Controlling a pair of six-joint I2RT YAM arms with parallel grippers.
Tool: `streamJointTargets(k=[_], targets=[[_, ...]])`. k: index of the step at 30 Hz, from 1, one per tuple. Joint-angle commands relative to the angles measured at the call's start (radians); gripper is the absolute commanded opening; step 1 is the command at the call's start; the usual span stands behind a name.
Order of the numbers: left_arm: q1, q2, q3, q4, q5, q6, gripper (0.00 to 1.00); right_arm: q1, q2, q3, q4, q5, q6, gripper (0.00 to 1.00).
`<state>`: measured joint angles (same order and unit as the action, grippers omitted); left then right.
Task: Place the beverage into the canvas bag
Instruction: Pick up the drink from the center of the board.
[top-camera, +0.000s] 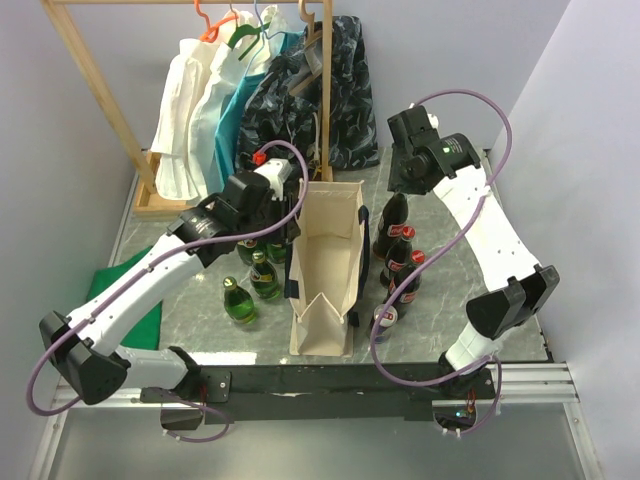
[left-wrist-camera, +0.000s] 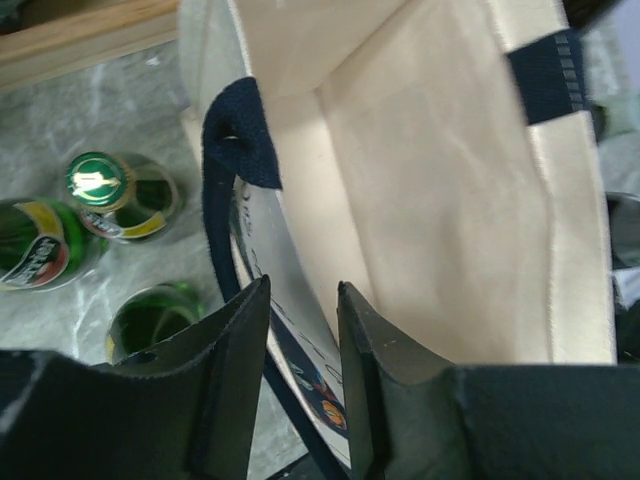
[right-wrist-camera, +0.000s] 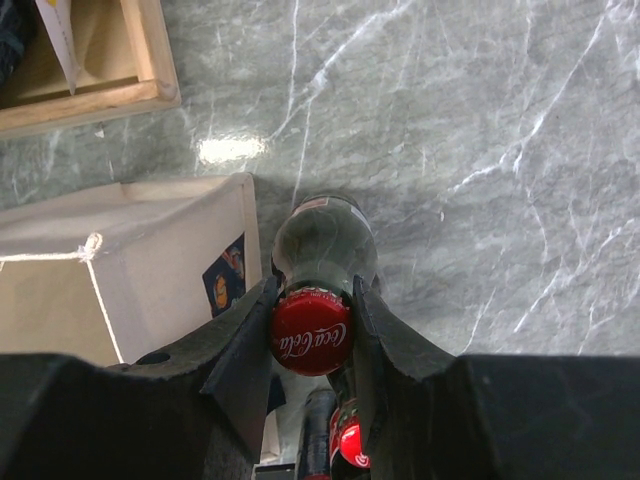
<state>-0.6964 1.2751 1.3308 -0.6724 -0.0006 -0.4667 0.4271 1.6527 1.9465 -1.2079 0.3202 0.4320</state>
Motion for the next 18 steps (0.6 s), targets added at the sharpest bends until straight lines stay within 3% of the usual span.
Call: streamJointTargets(k=[1,4,14,18], targets=[[-0.011,0.013,0.048,-0.012,-0.084,-0.007,0.39,-0.010,-0.037,0.115,0.104,0.046,-0.012,0.00],[-0.015,0.027,0.050,-0.024,-0.104,-0.001,0.35,-0.010,-0.041,0.118,0.105,0.049,-0.015,0.00],[-0.015,0.040,0.100,-0.062,-0.170,0.016,0.01,-0.013,-0.041,0.155,0.093,0.054,-0.029,0.00],[-0.017,0.046,0.107,-0.058,-0.165,0.000,0.01,-0.013,-0.041,0.199,0.084,0.057,-0.042,0.00]])
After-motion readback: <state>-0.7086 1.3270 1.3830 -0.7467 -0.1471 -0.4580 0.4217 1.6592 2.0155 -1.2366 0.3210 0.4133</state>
